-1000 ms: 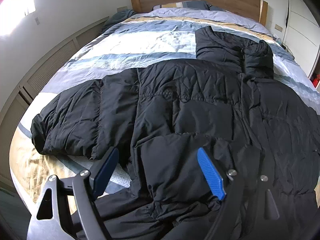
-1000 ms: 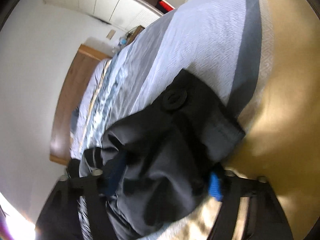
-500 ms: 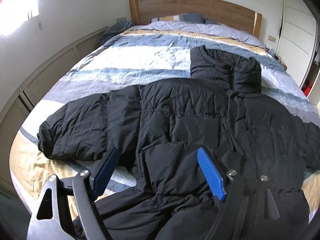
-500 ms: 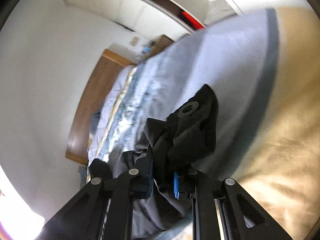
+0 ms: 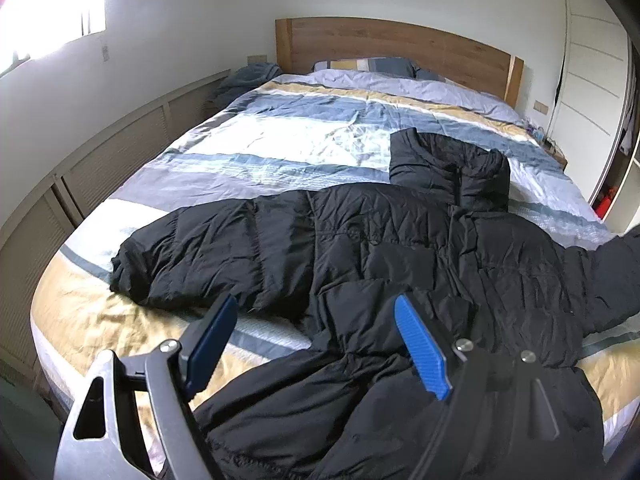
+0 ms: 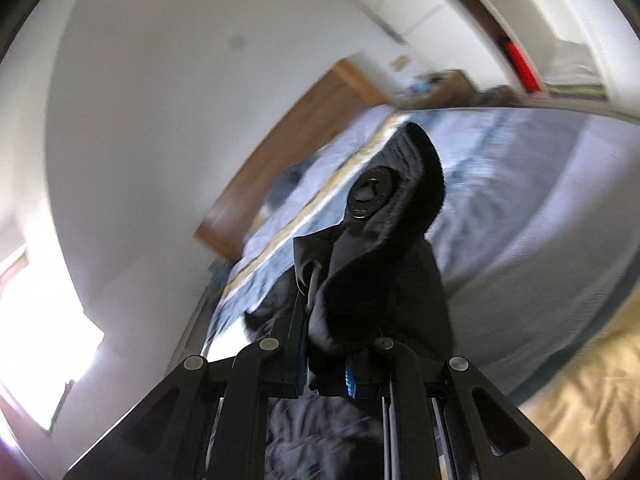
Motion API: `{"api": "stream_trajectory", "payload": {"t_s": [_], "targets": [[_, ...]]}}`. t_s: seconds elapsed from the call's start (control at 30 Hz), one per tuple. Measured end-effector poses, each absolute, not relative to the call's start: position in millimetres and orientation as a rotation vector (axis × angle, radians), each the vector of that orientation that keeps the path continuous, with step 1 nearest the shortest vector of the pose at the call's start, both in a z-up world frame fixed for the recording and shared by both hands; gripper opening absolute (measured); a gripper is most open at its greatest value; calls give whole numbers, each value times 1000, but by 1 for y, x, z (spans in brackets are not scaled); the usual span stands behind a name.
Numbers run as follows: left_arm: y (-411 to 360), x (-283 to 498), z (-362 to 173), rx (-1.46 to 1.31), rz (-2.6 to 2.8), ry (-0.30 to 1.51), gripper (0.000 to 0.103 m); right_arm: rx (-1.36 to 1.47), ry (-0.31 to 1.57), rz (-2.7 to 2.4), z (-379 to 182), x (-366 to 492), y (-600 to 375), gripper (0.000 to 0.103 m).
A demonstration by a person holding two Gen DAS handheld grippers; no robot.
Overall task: Fold large clothes
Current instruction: 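Lift the grasped side with the right tool and fold it over the jacket center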
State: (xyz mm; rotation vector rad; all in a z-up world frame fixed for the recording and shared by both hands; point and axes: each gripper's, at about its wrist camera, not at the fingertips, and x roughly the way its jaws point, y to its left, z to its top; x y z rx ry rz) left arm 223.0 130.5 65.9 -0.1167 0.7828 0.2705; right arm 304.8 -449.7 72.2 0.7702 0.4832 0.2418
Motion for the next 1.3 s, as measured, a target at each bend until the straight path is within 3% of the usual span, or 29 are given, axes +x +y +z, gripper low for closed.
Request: {"api": "stream_trajectory", "payload": {"t_s": [0.4, 1.07, 1.23, 1.27, 1.3], "targets": [[142, 182, 73, -134, 266, 771, 80, 527, 599, 496, 92, 280, -308, 14], [160, 142, 74, -173, 281, 764, 80, 233, 1005, 599, -20, 243, -158, 11], [161, 136, 74, -177, 291, 766, 80, 187, 1064, 575, -44, 242, -149, 19], [161, 135, 74, -179, 292, 767, 80, 181, 1066, 575, -44, 241, -147, 23], [161, 135, 74, -180, 292, 768, 80, 177, 1067, 582, -44, 239, -146, 33]]}}
